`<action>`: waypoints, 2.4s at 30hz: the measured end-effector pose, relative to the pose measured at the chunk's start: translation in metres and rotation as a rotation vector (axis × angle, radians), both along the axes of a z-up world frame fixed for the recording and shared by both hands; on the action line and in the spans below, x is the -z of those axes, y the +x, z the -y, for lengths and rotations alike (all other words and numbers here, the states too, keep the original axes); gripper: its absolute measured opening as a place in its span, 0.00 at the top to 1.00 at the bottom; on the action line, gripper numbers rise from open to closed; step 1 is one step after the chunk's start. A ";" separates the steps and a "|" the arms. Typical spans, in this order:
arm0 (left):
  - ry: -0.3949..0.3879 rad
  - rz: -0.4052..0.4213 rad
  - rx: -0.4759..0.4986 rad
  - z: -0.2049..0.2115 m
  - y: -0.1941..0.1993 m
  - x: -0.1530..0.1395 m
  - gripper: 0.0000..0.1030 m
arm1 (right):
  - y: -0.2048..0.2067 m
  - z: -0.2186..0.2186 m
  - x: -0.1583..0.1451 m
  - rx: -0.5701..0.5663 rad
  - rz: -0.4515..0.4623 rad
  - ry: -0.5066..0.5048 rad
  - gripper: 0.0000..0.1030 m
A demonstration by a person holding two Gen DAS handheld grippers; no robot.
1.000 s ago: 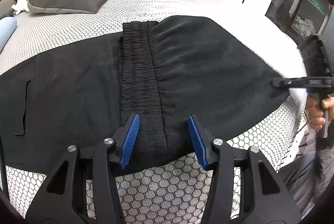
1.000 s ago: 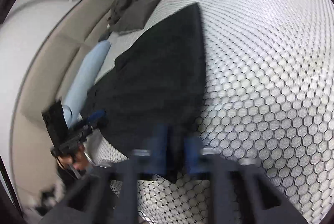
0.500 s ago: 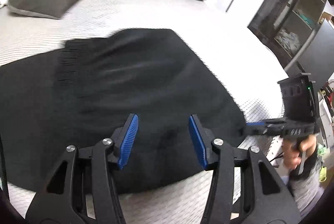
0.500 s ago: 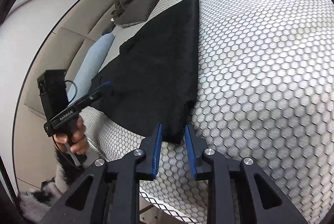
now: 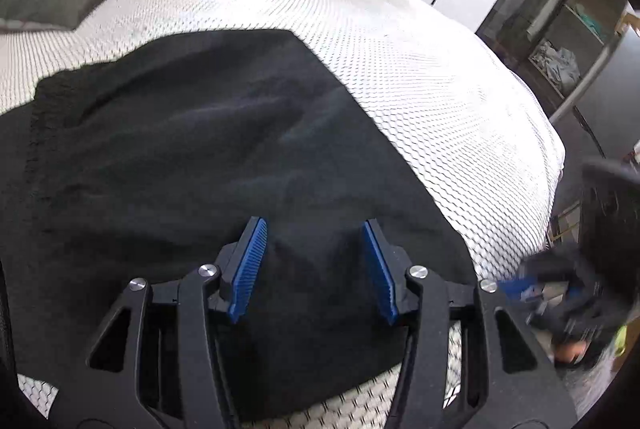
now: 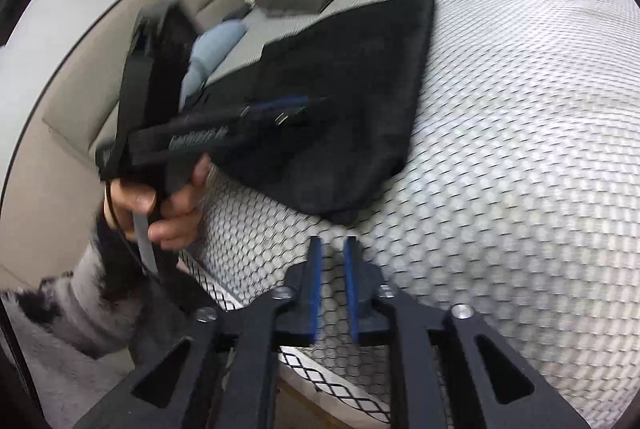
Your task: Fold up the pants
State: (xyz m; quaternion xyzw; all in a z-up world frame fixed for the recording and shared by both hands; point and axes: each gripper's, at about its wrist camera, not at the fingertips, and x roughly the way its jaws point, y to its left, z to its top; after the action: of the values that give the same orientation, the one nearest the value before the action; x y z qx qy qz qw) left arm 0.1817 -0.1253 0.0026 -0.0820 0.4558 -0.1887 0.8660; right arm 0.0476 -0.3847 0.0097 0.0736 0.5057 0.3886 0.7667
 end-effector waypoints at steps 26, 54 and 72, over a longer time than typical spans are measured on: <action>-0.194 0.016 -0.985 -0.413 -0.164 -0.012 0.45 | 0.088 -0.028 0.007 0.442 0.045 -0.056 0.56; -0.148 0.390 -0.350 -0.091 -0.045 -0.158 0.93 | 0.075 -0.001 -0.010 0.472 0.100 0.009 0.55; -0.047 0.224 -0.257 -0.100 -0.024 -0.097 0.41 | 0.075 0.003 0.005 0.387 -0.012 0.178 0.55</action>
State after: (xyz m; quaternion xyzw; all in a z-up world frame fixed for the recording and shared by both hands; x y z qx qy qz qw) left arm 0.1580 -0.0248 0.0997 -0.1381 0.3378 -0.0949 0.9262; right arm 0.1226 -0.3879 0.0049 0.2390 0.4504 0.2770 0.8144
